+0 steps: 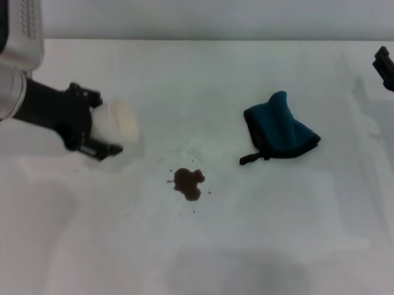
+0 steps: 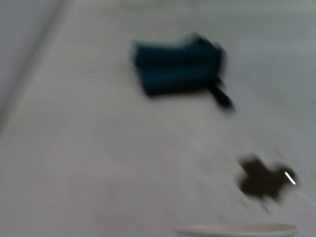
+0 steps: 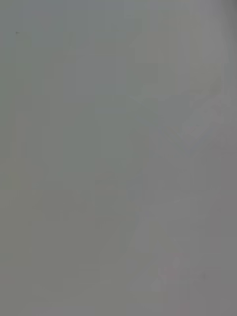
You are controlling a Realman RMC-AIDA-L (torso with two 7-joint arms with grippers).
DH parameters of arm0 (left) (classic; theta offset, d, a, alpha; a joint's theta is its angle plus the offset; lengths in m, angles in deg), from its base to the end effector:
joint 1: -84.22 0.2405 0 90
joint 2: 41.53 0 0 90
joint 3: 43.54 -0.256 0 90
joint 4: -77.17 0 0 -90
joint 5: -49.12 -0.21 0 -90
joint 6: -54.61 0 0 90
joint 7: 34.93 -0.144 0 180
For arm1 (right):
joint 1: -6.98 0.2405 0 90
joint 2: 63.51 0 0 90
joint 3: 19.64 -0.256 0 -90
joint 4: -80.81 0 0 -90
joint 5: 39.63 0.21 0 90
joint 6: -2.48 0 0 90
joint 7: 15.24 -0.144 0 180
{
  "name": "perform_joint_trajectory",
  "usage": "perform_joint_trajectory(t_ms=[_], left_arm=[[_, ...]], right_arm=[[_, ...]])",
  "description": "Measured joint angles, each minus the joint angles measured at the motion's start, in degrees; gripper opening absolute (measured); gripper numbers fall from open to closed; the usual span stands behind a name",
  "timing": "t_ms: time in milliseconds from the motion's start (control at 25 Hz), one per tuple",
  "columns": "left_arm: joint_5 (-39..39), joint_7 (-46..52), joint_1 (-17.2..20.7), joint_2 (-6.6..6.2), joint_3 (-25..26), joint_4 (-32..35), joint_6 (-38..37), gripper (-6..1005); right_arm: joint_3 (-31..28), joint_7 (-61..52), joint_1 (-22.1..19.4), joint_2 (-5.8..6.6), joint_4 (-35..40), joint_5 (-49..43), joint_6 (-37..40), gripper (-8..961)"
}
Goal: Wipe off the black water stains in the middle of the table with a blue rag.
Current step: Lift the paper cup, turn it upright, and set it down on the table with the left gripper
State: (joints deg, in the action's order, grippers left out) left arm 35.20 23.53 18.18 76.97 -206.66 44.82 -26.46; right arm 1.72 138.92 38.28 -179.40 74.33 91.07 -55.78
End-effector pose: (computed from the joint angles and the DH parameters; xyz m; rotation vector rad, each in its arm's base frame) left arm -0.2192 0.4072 -0.0128 -2.9583 -0.0366 0.1412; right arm 0.3719 0.3474 0.0098 -1.3792 0.9523 0.7264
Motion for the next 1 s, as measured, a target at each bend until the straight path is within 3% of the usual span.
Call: perform_joint_trajectory(t_ms=[280, 400, 440, 480, 640, 680, 760, 1000], left_arm=[[21.4, -2.8, 7.9, 0.12, 0.0, 2.7, 2.4, 833], [30.7, -4.0, 12.3, 0.24, 0.1, 5.1, 3.3, 833], [37.8, -6.4, 15.7, 0.27, 0.1, 8.5, 4.0, 833], [37.8, -6.4, 15.7, 0.27, 0.1, 8.5, 4.0, 833], [50.6, -19.2, 22.8, 0.31, 0.1, 18.1, 6.4, 833], [50.6, -19.2, 22.8, 0.31, 0.1, 18.1, 6.4, 834], [58.8, -28.7, 27.1, 0.52, 0.1, 25.0, 9.3, 834], [73.3, -43.8, 31.1, 0.89, 0.2, 36.5, 18.3, 834]], right_arm=[[0.2, 0.0, 0.0, 0.09, 1.3, 0.0, 0.1, 856], [0.2, 0.0, -0.1, 0.17, 2.2, 0.0, 0.1, 856], [0.2, 0.0, -0.2, 0.16, 2.7, 0.0, 0.0, 856], [0.2, 0.0, -0.2, 0.16, 2.7, 0.0, 0.0, 856], [0.3, 0.0, -0.4, 0.21, 3.4, 0.0, -0.1, 855], [0.4, 0.0, -0.4, 0.21, 3.8, 0.0, -0.1, 855], [0.5, 0.0, -0.5, 0.21, 4.2, 0.0, -0.1, 855], [0.5, 0.0, -0.5, 0.23, 4.4, 0.0, -0.1, 855]])
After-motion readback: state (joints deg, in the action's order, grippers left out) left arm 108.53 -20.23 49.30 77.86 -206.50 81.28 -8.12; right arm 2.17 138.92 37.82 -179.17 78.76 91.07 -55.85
